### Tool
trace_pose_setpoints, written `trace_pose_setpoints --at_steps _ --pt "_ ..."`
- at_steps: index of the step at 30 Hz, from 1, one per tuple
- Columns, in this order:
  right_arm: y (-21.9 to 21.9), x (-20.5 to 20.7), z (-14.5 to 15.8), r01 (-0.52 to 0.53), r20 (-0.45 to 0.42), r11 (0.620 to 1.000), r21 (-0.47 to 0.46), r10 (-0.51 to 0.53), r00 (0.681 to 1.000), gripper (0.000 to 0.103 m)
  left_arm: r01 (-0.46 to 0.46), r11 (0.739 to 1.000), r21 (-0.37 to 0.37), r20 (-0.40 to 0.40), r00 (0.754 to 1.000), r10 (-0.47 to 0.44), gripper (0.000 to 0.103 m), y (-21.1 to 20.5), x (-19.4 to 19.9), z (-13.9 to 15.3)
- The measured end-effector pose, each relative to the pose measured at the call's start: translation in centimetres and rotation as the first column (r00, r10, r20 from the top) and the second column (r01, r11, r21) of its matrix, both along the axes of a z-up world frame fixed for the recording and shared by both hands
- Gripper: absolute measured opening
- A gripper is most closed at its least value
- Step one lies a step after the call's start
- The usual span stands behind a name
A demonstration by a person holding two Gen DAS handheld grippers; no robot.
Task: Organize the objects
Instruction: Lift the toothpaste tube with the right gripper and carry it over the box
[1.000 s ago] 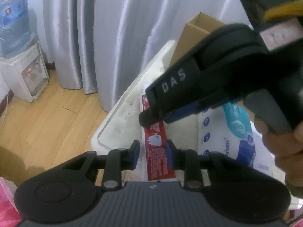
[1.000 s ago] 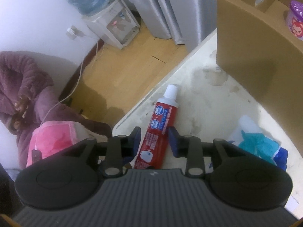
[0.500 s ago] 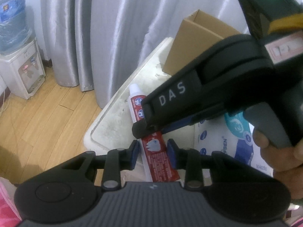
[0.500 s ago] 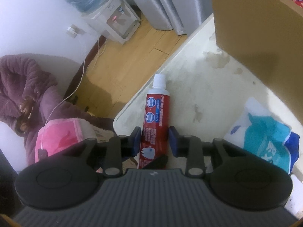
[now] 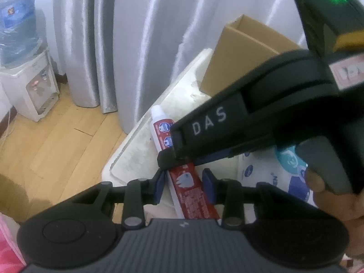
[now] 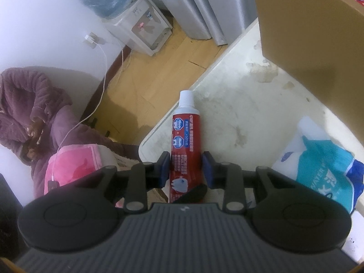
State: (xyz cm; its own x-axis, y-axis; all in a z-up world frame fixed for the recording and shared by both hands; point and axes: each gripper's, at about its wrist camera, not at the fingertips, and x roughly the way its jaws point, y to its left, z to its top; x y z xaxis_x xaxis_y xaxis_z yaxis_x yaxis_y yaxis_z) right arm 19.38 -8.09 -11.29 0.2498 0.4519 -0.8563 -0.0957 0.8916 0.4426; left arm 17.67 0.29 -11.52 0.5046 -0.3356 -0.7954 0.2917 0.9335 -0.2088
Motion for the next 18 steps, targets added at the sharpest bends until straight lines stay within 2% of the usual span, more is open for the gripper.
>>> trace_pose_setpoints --at_steps 18 --pt "-1.3 -0.5 0.9 0.053 -0.008 0.995 0.088 -0.053 0.999 0.029 0.024 1.0 -0.007 0.034 0.999 -0.024 0.033 0.2 -0.4 1.7"
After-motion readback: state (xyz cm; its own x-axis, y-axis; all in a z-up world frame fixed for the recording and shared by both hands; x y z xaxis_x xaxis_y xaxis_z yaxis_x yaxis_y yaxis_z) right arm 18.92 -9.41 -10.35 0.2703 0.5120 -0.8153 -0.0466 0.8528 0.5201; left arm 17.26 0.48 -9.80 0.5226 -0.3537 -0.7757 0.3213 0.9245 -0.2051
